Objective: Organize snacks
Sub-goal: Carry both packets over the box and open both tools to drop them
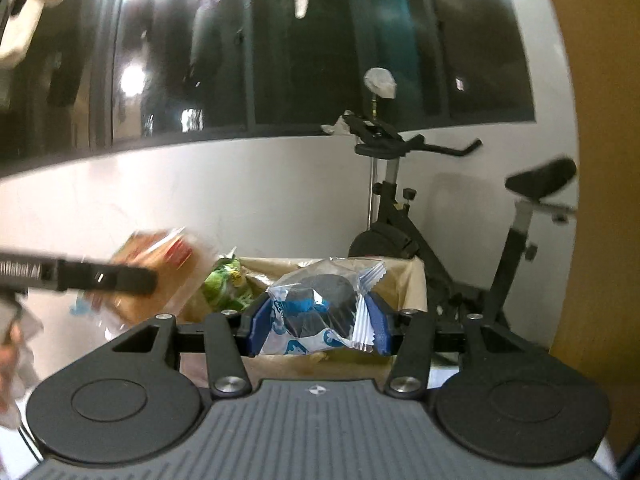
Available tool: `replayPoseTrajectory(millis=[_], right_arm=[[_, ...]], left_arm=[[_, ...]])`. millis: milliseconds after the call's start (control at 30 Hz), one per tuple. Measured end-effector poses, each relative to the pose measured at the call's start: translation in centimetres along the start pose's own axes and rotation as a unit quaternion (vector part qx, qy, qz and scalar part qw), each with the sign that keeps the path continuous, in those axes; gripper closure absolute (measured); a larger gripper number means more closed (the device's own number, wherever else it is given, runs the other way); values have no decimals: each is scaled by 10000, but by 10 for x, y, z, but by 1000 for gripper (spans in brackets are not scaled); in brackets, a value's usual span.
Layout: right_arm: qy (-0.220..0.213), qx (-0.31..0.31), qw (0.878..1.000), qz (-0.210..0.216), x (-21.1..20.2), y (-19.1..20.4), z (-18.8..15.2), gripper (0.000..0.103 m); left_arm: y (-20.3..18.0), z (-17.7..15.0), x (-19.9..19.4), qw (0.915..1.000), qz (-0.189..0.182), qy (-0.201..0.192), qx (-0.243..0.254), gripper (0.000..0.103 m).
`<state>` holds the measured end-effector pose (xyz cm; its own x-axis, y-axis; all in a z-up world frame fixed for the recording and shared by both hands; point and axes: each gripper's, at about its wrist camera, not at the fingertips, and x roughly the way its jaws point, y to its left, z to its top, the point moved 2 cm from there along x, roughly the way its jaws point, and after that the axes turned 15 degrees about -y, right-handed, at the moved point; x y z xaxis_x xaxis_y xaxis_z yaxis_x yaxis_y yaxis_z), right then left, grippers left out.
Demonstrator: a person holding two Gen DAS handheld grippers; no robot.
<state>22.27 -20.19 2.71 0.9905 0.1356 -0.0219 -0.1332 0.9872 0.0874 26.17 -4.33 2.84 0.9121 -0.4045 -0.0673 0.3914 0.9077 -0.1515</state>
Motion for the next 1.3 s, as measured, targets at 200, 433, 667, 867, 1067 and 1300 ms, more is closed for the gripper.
replayPoseTrajectory(millis=[200, 433, 667, 867, 1067, 1300], right_arm=[[440, -31, 9981, -441, 45, -11, -17, 51], [736, -186, 9954, -583, 56, -19, -36, 51], [890, -191, 9949, -438, 55, -20, -41, 46], [893, -217, 9949, -408, 52, -13, -34, 34], [773, -22, 9962, -400, 45, -9, -17, 31], [777, 49, 9964, -320, 31, 2, -1, 16]], left_arm=[[-9, 1, 45, 9996, 110, 157, 192, 29], [-8, -15, 73, 9980, 187, 529, 291, 29], [2, -23, 74, 9949, 260, 881, 413, 29], [7, -11, 63, 9933, 365, 829, 722, 17], [16, 7, 45, 9929, 488, 693, 834, 12], [26, 22, 16, 9928, 657, 607, 801, 10]])
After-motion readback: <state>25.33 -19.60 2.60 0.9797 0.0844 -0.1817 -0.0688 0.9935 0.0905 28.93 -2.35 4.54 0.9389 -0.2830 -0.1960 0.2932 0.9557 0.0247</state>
